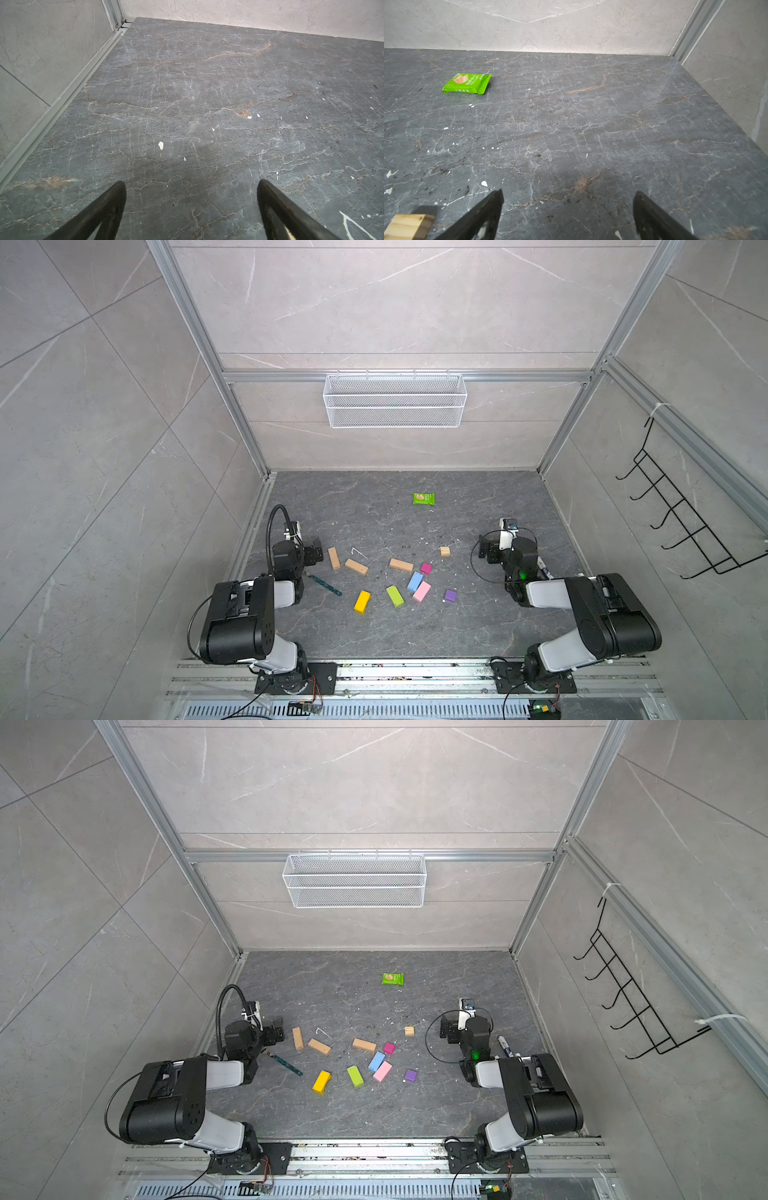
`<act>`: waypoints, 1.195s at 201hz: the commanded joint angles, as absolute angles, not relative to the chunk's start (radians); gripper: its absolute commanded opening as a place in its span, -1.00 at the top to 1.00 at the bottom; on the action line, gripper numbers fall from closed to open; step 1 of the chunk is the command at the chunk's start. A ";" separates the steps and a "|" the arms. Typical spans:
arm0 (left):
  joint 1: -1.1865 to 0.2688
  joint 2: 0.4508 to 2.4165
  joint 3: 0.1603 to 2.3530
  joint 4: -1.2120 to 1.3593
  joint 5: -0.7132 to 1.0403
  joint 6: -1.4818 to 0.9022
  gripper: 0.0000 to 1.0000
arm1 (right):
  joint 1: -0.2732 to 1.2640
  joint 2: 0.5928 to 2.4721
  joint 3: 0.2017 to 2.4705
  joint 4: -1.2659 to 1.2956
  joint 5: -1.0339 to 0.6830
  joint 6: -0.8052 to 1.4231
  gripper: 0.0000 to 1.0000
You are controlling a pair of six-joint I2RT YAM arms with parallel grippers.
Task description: Build the wood block tower
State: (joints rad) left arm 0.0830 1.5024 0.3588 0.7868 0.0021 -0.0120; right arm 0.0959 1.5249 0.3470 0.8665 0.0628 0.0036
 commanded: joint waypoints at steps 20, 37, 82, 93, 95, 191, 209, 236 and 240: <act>0.081 1.500 0.365 0.833 0.000 -0.019 -1.00 | 0.095 1.514 0.370 0.853 0.054 -0.006 -0.98; 0.081 1.499 0.366 0.833 0.001 -0.018 -1.00 | 0.096 1.514 0.369 0.853 0.054 -0.007 -0.98; 0.080 1.502 0.369 0.828 -0.005 -0.016 -1.00 | 0.095 1.514 0.369 0.853 0.055 -0.008 -0.98; 0.080 1.502 0.369 0.828 -0.005 -0.016 -1.00 | 0.096 1.514 0.369 0.854 0.054 -0.009 -0.98; 0.079 1.502 0.369 0.828 -0.004 -0.016 -1.00 | 0.095 1.513 0.369 0.853 0.054 -0.008 -0.98; 0.075 1.407 0.475 0.562 -0.070 -0.038 -1.00 | 0.116 1.365 0.408 0.657 0.188 0.019 -0.98; 0.075 1.350 0.554 0.382 -0.075 -0.064 -0.99 | 0.136 1.287 0.487 0.421 0.255 0.087 -0.99; 0.063 1.279 0.634 0.199 0.010 -0.086 -0.91 | 0.177 1.251 0.594 0.196 0.294 0.136 -0.98; 0.056 1.269 0.648 0.165 0.016 -0.093 -0.91 | 0.181 1.246 0.608 0.172 0.303 0.147 -0.98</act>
